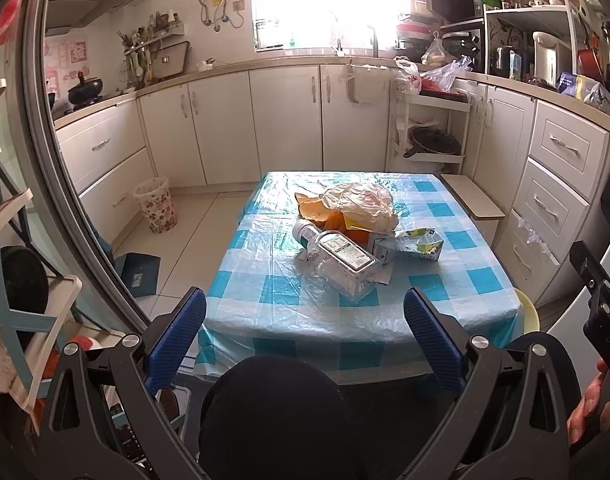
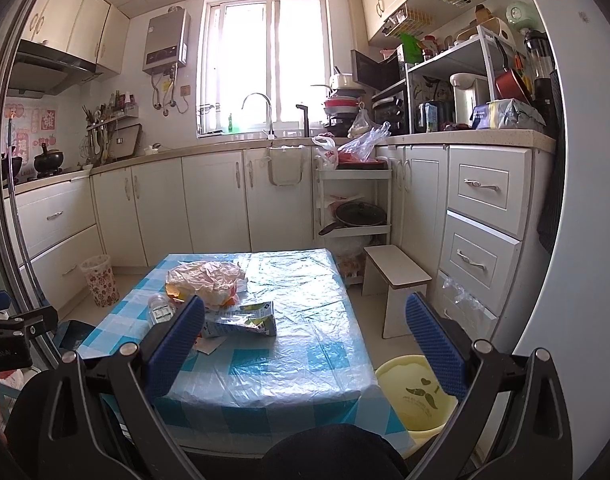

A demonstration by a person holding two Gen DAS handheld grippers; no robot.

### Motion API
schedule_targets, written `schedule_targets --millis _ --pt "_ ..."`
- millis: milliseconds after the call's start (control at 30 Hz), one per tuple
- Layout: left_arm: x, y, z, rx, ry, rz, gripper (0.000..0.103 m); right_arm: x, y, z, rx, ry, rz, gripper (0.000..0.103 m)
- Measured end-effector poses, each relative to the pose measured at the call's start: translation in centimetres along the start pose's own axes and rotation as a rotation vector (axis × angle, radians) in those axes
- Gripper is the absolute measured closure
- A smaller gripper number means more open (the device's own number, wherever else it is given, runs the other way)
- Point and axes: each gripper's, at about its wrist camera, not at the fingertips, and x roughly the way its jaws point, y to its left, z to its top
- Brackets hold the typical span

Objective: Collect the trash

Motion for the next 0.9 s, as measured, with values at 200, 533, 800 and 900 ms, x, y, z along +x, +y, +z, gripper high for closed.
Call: schedule_targets --millis 200,533,800,900 --pt "-0.1 0.0 -0.2 -0.009 -0.028 0.003 0.008 0.0 0.2 -0.2 -0.012 0.002 0.000 0.006" --pt "-0.2 0.0 -0.2 -0.012 -0.039 0.003 0.008 0.1 0.3 -0.3 -0.014 0.007 0.002 0.006" --pt "0.5 0.4 -0.2 -0.023 -0.002 -0.011 0.008 0.4 0.4 -0.3 -0.023 0.022 0.003 0.006" --pt "1.2 0.9 -0.1 -0.031 0.027 -0.030 0.008 0.6 0.8 0.1 -0.049 0.032 0.022 0.006"
